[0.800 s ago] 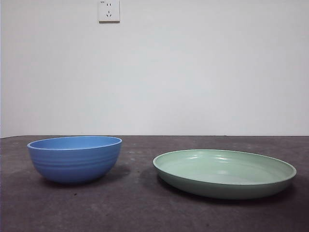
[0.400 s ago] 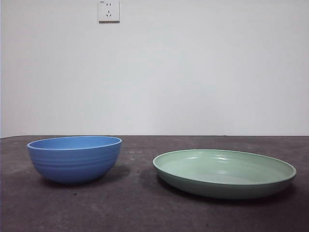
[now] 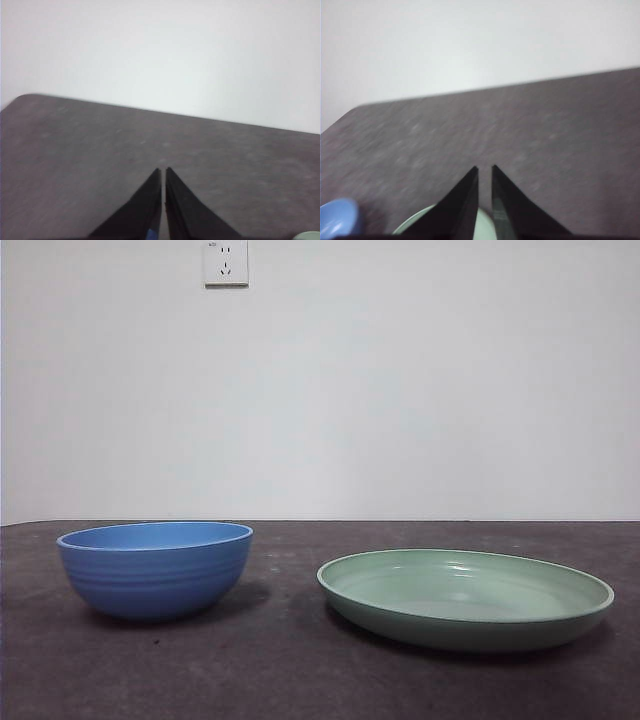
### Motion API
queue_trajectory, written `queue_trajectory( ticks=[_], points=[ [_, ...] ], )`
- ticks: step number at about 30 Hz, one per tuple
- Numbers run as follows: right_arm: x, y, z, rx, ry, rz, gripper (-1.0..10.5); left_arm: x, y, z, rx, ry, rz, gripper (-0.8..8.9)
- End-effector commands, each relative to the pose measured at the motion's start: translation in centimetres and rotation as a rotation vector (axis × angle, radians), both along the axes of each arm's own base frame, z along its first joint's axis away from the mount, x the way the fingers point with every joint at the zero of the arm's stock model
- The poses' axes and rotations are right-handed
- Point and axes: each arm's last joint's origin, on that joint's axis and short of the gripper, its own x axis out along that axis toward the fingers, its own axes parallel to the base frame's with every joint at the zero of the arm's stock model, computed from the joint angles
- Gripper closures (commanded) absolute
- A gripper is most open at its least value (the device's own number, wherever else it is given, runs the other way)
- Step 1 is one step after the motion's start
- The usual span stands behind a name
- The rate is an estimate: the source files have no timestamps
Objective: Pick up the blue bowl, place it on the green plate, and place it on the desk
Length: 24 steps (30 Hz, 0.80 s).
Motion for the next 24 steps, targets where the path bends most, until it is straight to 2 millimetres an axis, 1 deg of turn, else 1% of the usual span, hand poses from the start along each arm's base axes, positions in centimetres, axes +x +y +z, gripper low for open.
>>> queue_trajectory(
  ticks=[1,4,7,13,16,18,24],
  points=[
    [0.9,0.2,1.8,0.016,0.057,0.076,9.1,1.0,-0.2,2.6,-0.007,0.005,-0.054,7.98],
    [1.9,0.4,3.3,0.007,0.118,0.164,9.1,2.2,-0.5,4.6,-0.012,0.042,-0.133,7.99],
    [2.8,0.5,4.6,-0.014,0.182,0.232,9.1,3.6,-0.9,6.1,-0.024,0.109,-0.228,7.98],
    [4.1,0.5,6.2,-0.045,0.295,0.288,9.1,6.4,-1.7,8.1,-0.060,0.242,-0.416,7.94],
    [4.2,0.6,6.3,-0.037,0.343,0.313,9.1,7.4,-2.2,8.4,-0.047,0.291,-0.478,7.93],
    [4.2,0.7,6.1,-0.018,0.376,0.357,9.1,7.9,-2.6,8.3,-0.029,0.341,-0.523,7.91],
    [4.1,1.1,5.9,-0.021,0.398,0.395,9.1,8.4,-3.5,6.4,0.000,0.526,-0.597,7.88]
  ],
)
